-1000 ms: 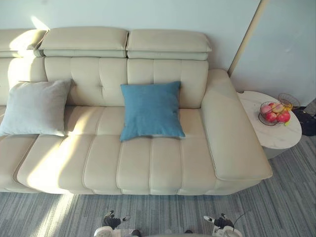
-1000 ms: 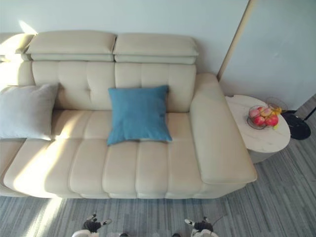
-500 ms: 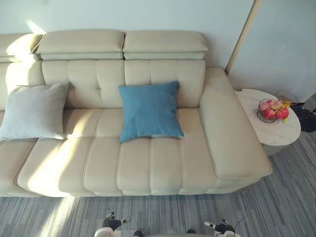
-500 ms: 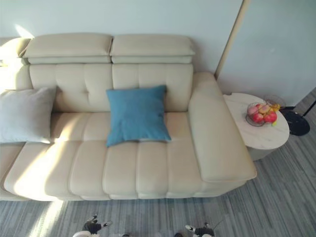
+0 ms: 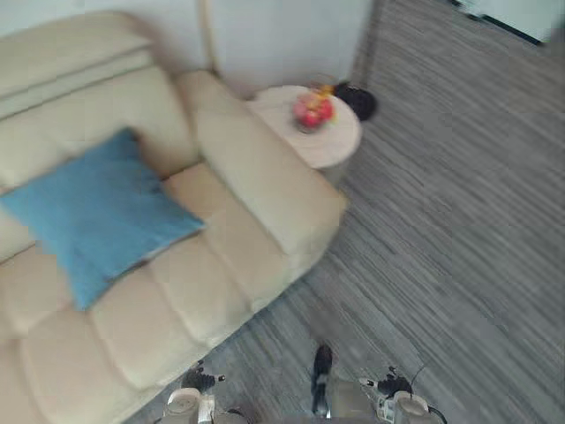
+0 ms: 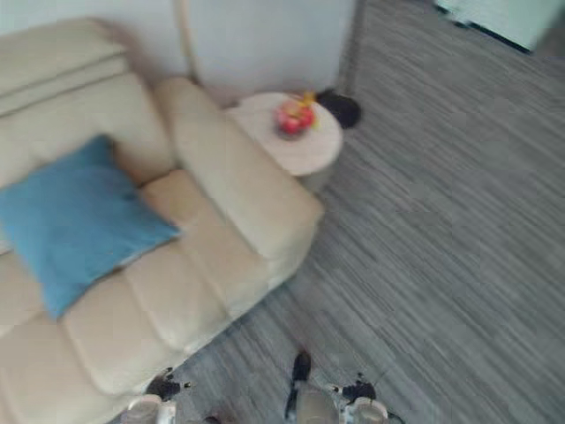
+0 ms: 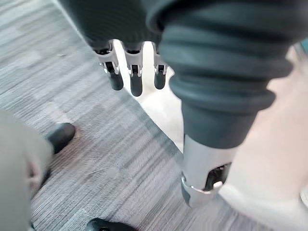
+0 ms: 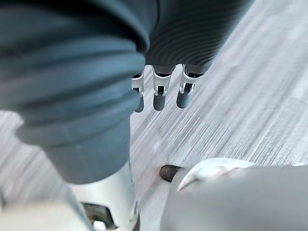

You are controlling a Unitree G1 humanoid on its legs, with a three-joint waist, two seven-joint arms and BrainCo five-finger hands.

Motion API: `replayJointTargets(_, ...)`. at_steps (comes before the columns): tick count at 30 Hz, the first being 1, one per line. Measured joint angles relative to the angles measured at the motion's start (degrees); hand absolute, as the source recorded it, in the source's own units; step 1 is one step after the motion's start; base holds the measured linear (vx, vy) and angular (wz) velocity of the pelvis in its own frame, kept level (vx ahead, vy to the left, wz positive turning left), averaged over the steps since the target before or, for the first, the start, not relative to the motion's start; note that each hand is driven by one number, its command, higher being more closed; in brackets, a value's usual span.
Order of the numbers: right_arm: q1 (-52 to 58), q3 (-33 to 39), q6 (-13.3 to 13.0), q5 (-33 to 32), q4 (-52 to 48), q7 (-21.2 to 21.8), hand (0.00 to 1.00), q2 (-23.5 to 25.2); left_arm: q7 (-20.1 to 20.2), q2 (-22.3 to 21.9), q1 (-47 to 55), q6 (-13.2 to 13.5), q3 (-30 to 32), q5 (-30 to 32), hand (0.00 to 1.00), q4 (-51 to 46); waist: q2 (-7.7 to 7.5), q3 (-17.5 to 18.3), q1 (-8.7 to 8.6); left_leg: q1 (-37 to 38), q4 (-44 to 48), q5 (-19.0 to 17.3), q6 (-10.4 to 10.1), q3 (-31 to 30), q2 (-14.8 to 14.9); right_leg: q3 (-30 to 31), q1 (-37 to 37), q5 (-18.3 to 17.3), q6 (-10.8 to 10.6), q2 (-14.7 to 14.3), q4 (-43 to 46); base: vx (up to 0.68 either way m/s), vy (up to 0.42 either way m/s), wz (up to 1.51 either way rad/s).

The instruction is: Pick up cushions and gather them together orderly.

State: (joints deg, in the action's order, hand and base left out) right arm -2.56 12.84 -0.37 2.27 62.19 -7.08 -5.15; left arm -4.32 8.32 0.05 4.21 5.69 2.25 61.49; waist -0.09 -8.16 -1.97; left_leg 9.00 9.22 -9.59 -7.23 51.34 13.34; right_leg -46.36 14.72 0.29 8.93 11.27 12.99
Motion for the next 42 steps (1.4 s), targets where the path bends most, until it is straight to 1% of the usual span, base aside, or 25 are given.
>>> replayJointTargets(1,-0.8,0.0,0.0,0.0,0.1,-0.1,0.0,-0.3,0.0,-0.1,-0.2,0.0,0.0,0.0,0.0,0.0,-0.19,0.0,0.02,1.2,-0.1,-0.2,-0.3,1.7,0.0,-4.3,0.2,-2.3,1.2,0.1,1.6,0.16,-0.206,-1.58)
replayJointTargets(4,-1.6,0.0,-0.2,0.1,-0.2,-0.3,0.0,-2.5,0.6,-2.1,-2.2,0.0,-0.6,0.0,0.0,0.6,2.75,-1.3,-0.78,4.6,1.0,-0.4,-1.3,5.1,0.9,1.5,2.4,-7.1,0.1,-1.8,7.3,0.21,-0.179,-1.25)
replayJointTargets(5,-1.4,0.0,-0.1,0.1,-0.2,-0.3,0.0,-2.5,0.9,-2.4,-2.7,0.0,-0.6,0.0,0.0,1.1,2.93,-1.4,-0.97,4.6,4.4,-0.4,-1.3,4.7,2.3,2.8,2.6,-8.2,-0.3,-2.3,8.3,0.3,-0.228,-0.91)
replayJointTargets(6,-0.9,0.0,-0.1,0.1,-0.2,-0.3,0.0,-2.3,1.1,-2.6,-3.0,-0.1,-0.6,0.1,0.0,1.6,2.84,-1.3,-1.34,3.5,14.0,-0.3,-1.0,4.2,6.3,4.6,2.2,-9.3,-0.3,-3.4,8.6,0.25,-0.19,-0.96)
replayJointTargets(7,-0.4,0.0,-0.1,0.1,-0.1,-0.3,0.0,-2.3,1.2,-2.7,-2.9,-0.1,-0.6,0.4,0.0,1.7,2.93,-1.5,-1.35,1.6,24.9,1.5,1.9,2.1,11.2,7.0,1.2,-9.8,-0.1,-5.2,7.6,0.2,-0.125,-1.15)
replayJointTargets(9,-0.3,-0.1,-0.1,0.0,0.1,-0.5,0.0,-2.2,1.2,-2.9,-2.5,-0.1,-0.6,0.4,0.0,2.3,3.52,-2.0,-1.09,-2.8,39.5,-2.3,5.2,-4.7,15.5,11.1,-1.1,-10.7,0.2,-8.4,5.3,0.14,-0.06,-1.19)
replayJointTargets(11,-0.1,0.0,0.0,-0.1,0.4,-0.8,0.0,-1.8,1.2,-3.2,-1.7,-0.1,-0.5,0.3,0.0,2.7,3.3,-2.6,-0.94,-10.3,43.6,-6.9,4.4,-18.1,10.8,15.6,-4.9,-10.7,0.8,-10.5,2.7,0.16,-0.035,-1.23)
replayJointTargets(14,0.2,0.5,0.2,-0.1,1.8,-0.8,0.0,-1.7,1.2,-3.8,0.1,0.4,0.6,-1.4,0.0,-0.3,2.62,-3.3,1.35,-18.5,36.9,-9.0,3.9,-30.2,2.2,24.5,-9.3,-10.3,0.0,-12.4,0.4,0.16,0.038,-1.4)
replayJointTargets(15,0.2,0.5,0.3,-0.1,1.5,-0.8,0.0,-1.4,1.2,-4.3,0.1,0.5,1.0,-1.4,0.0,-1.3,2.08,-3.7,2.3,-20.7,31.8,-9.0,3.8,-33.6,-0.4,27.9,-9.9,-10.2,-0.3,-12.7,0.3,0.16,0.093,-1.64)
replayJointTargets(17,0.0,0.5,0.3,-0.1,0.4,-0.9,0.0,-0.9,1.1,-5.7,0.2,0.5,2.7,-2.0,0.0,-2.4,2.89,-3.7,3.54,-23.9,21.9,-8.0,2.3,-43.4,-4.9,33.9,-10.0,-10.3,-1.0,-13.5,0.2,0.16,0.142,-1.73)
replayJointTargets(19,0.1,0.5,0.2,-0.1,-1.0,-1.1,0.0,0.3,0.9,-7.1,0.2,0.5,4.8,-2.4,0.0,-2.5,3.44,-3.6,4.35,-25.0,14.1,-5.3,1.0,-51.8,-6.9,38.6,-10.4,-10.7,-2.2,-14.3,0.3,0.27,0.233,-1.88)
replayJointTargets(20,0.4,0.6,0.2,-0.1,-1.1,-1.4,0.0,0.9,0.9,-7.3,0.2,0.5,4.9,-2.4,0.0,-2.4,3.76,-3.4,4.61,-24.6,11.1,-3.5,2.0,-54.8,-6.8,40.6,-10.8,-11.3,-3.3,-14.8,0.5,0.29,0.221,-1.73)
replayJointTargets(22,1.0,0.7,0.1,0.0,-3.3,-1.5,0.0,1.8,1.0,-7.6,0.2,0.5,5.2,-2.4,0.0,-2.5,4.42,-3.0,5.12,-22.8,10.7,0.6,2.1,-54.2,-5.8,44.5,-10.8,-13.0,-4.6,-15.7,2.5,0.27,0.205,-1.56)
replayJointTargets(23,1.4,1.2,0.1,0.0,-4.6,-1.5,0.0,2.5,1.1,-7.5,0.2,0.4,5.8,-2.4,0.0,-2.5,3.15,-3.3,5.24,-21.3,11.2,1.4,1.7,-50.9,-5.2,45.6,-10.5,-14.8,-6.0,-14.7,4.7,0.34,0.268,-1.56)
replayJointTargets(24,2.2,2.4,-0.1,0.0,-5.2,-1.4,0.0,3.7,1.1,-6.7,0.4,0.4,5.8,-2.4,0.0,-2.5,1.65,-2.9,5.22,-19.9,11.4,0.1,2.3,-46.7,-5.3,44.1,-9.1,-17.1,-7.1,-11.6,8.2,0.41,0.305,-1.46)
replayJointTargets(27,2.2,2.7,-0.1,-0.1,-5.0,-1.3,0.0,6.3,1.0,-4.8,-0.4,0.0,5.3,-2.4,0.0,-1.9,-1.46,-1.3,5.39,-18.0,11.7,-1.7,3.1,-38.8,-5.3,33.7,-4.8,-15.8,-12.6,-3.7,14.6,0.3,0.186,-1.25)
replayJointTargets(30,1.0,2.8,-0.2,-0.1,-4.6,-1.3,0.0,6.0,0.9,-4.7,-1.1,-0.1,3.4,-2.5,0.0,-1.0,-0.6,-2.0,5.31,-12.5,8.8,-1.7,3.1,-34.4,-4.7,20.7,-4.0,-13.4,-11.8,0.4,19.0,0.22,0.035,-0.91)
replayJointTargets(31,0.4,2.7,-0.4,-0.1,-4.2,-1.2,0.0,5.7,0.8,-4.9,-1.1,-0.1,3.2,-2.5,0.0,-1.0,0.27,-2.3,5.07,-10.2,6.8,-1.7,3.2,-32.7,-3.9,17.7,-3.9,-14.4,-11.6,0.7,18.5,0.19,-0.049,-0.94)
replayJointTargets(33,-1.1,2.7,-0.4,-0.1,-2.5,-1.0,0.0,5.5,0.7,-4.0,-1.4,0.1,3.1,-2.5,0.0,-1.1,-0.23,-2.3,5.19,-8.6,4.9,-1.8,3.0,-30.1,-4.0,14.0,-3.3,-12.4,-10.0,1.5,11.5,0.19,-0.095,-0.86)
replayJointTargets(34,-2.3,2.7,-0.4,0.0,-1.6,-0.9,0.0,4.2,0.7,-3.8,-1.8,0.0,3.0,-2.4,0.0,-0.4,0.47,-2.7,5.17,-7.7,3.8,-1.9,2.4,-29.2,-2.9,12.2,-3.4,-11.2,-8.1,0.0,10.5,0.22,-0.173,-0.86)
replayJointTargets(36,-3.4,2.7,-0.4,0.0,0.1,-0.9,0.0,2.3,0.8,-4.8,-1.5,-0.2,1.9,-2.4,0.0,1.1,2.31,-3.6,4.98,-5.0,1.3,-1.6,1.7,-27.4,-2.3,10.1,-2.5,-10.7,-7.6,-0.4,12.5,0.23,-0.155,-0.91)
replayJointTargets(38,-2.5,3.3,-0.2,0.0,0.4,-1.0,0.0,0.6,0.9,-5.3,-1.6,-0.7,0.8,-2.3,0.0,1.7,2.64,-3.5,4.33,-3.5,1.7,-1.2,1.1,-27.0,-2.4,11.0,-3.1,-11.8,-6.1,-0.9,12.6,0.19,-0.09,-0.56)
replayJointTargets(40,-1.4,4.6,-0.4,-0.2,0.3,-1.0,0.0,0.4,1.1,-4.9,-1.9,-0.7,-0.7,-1.7,0.0,1.5,2.51,-3.4,3.69,-6.1,9.9,-1.4,0.7,-27.5,-0.3,10.9,-6.0,-12.2,-6.0,-2.8,8.3,0.18,-0.114,-0.25)
replayJointTargets(41,-0.1,4.8,-0.4,-0.5,0.2,-1.0,0.0,0.1,1.2,-4.8,-1.9,-0.7,-0.8,-1.0,0.0,1.3,2.55,-3.5,3.42,-9.5,20.8,-1.4,0.8,-28.8,2.5,11.0,-9.4,-12.3,-6.3,-5.3,3.3,0.15,-0.165,-0.3)
replayJointTargets(42,1.2,4.6,-0.5,-1.0,-0.1,-1.1,0.0,0.2,1.3,-5.2,-1.7,-0.7,-0.4,-0.6,0.0,0.3,3.89,-3.8,3.48,-12.8,31.8,-0.1,3.0,-30.5,6.3,11.4,-12.8,-12.1,-6.0,-8.1,0.2,0.17,-0.153,-0.55)
